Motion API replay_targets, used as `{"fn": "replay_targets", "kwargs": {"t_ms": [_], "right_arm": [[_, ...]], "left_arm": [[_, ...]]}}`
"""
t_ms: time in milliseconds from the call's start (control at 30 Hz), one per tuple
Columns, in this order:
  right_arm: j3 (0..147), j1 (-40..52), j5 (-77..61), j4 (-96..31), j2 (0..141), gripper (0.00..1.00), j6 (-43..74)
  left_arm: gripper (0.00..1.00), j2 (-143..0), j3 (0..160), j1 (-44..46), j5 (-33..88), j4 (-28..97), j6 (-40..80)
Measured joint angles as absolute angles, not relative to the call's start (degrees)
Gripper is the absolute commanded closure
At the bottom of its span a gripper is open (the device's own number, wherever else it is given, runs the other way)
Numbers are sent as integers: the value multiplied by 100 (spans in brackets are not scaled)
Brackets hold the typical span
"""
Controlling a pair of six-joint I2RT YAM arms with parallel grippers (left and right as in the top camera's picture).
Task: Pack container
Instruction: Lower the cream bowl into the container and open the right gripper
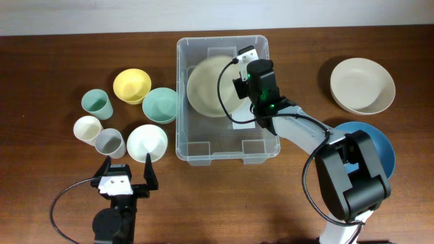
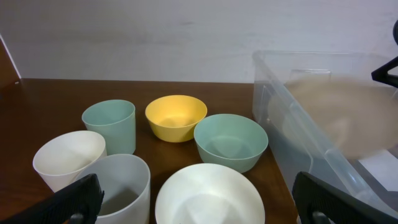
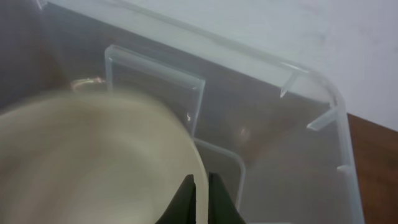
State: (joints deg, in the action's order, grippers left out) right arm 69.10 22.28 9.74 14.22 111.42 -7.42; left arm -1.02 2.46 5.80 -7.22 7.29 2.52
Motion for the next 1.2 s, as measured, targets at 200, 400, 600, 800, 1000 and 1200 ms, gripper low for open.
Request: {"fn": "replay_targets", "kwargs": {"t_ms": [200, 400, 600, 800, 1000, 1200], "right_arm": [[6912, 2228, 991, 1903, 11150, 55, -744], [6976, 2228, 987, 2274, 11150, 59, -746], [7126, 2228, 937, 1767, 11120, 61, -744], [7150, 2257, 812, 919, 10801, 68, -751], [7161, 2276, 1074, 176, 10195, 73, -532], [7188, 1994, 1824, -554, 9413, 73, -285]], "left_arm": [[0, -102, 246, 580, -725, 731, 252], [1, -102, 246, 580, -725, 731, 252], [0, -102, 246, 580, -725, 731, 252], [0, -102, 246, 580, -722, 729, 252], [0, -102, 246, 580, -722, 729, 252], [0, -102, 246, 580, -725, 731, 252]]}}
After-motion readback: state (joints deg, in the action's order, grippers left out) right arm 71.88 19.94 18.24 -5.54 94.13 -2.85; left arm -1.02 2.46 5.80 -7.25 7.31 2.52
